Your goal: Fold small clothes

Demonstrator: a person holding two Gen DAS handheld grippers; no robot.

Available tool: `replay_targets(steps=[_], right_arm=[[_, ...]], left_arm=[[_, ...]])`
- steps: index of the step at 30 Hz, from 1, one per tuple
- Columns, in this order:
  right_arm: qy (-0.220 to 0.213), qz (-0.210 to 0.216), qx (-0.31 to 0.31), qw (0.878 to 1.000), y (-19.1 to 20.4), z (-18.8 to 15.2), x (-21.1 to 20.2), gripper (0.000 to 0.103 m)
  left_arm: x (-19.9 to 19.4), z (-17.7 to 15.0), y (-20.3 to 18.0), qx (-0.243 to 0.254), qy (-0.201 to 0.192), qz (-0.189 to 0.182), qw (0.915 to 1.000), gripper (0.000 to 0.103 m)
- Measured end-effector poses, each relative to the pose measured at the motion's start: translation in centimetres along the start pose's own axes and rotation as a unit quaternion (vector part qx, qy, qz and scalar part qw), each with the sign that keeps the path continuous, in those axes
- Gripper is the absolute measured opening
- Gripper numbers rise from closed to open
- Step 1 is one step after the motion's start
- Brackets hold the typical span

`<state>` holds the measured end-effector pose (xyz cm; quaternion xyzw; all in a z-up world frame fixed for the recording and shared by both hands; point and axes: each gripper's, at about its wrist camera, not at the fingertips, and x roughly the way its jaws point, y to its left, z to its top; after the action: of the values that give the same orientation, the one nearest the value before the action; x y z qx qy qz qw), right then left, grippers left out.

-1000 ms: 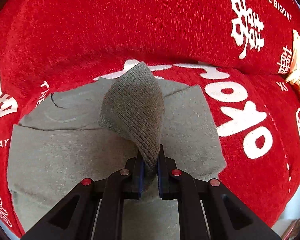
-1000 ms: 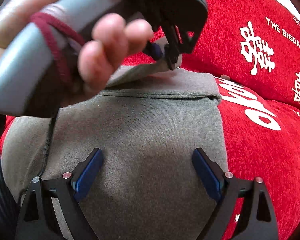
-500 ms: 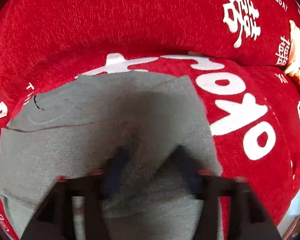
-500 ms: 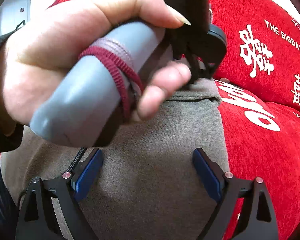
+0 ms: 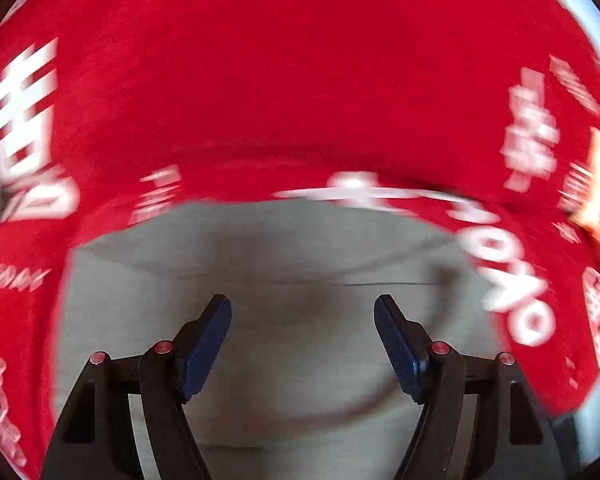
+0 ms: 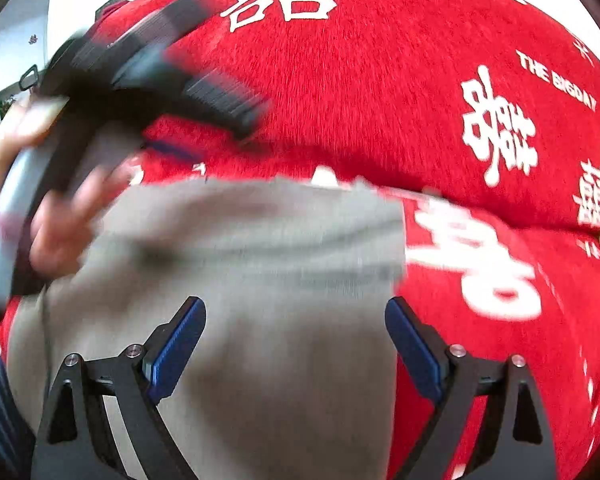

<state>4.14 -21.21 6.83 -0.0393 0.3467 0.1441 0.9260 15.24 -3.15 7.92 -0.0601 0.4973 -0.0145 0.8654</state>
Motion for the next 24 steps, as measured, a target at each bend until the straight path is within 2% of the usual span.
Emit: replay_targets(steps=[2,6,7,9,11,13,15,19,21,24], right_arm=[[0.034,0.013,0.002,0.999,0.6,3.4,3.3,0.093],[0.105,0.038,0.007,0.994,2.1,7.8,9.7,0.093],[0.132,0.04,0.01,0.99,2.4,8.2,11.2,0.093],[0.187,0.014,-0.003,0.982,2.3,7.9,13.8,0.093],[0.211,-0.016,-0.014,0.977,1.4,6.4,14.0,0.093],[0.211,-0.014,-0.005,0.977,-0.5,4.6,12.2,0.093],[0.201,-0.016,0.009,0.979,-2.3,2.5,8.6,0.093],[0.162,-0.035,0.067,0.984,-4.7,0.8,3.4,0.093],[0.132,-0.045,0.085,0.987,-4.3,0.6,2.4,0.093],[0.119,-0.027,0.073,0.99,-1.4,0.7,2.8,0.093]], left_arm=[[1.2,-0.5,3.7,-0.037,0.025,0.026,0.9987,0.075],[2.8,-2.2,6.6,-0.053,0.053,0.064,0.9952,0.075],[3.1,-2.7,6.6,-0.049,0.058,0.067,0.9949,0.075],[3.5,-3.2,6.0,-0.03,0.057,0.076,0.995,0.075],[3.3,-3.5,5.1,-0.001,0.049,0.083,0.9954,0.075],[2.7,-4.1,4.7,0.013,0.046,0.064,0.9968,0.075],[2.1,-4.8,4.6,0.023,0.044,0.051,0.9975,0.075],[0.8,-6.4,3.9,0.049,0.02,0.039,0.9979,0.075],[0.5,-6.4,3.9,0.038,0.019,0.03,0.9987,0.075],[-0.4,-7.1,3.6,0.031,0.014,0.017,0.9993,0.075]])
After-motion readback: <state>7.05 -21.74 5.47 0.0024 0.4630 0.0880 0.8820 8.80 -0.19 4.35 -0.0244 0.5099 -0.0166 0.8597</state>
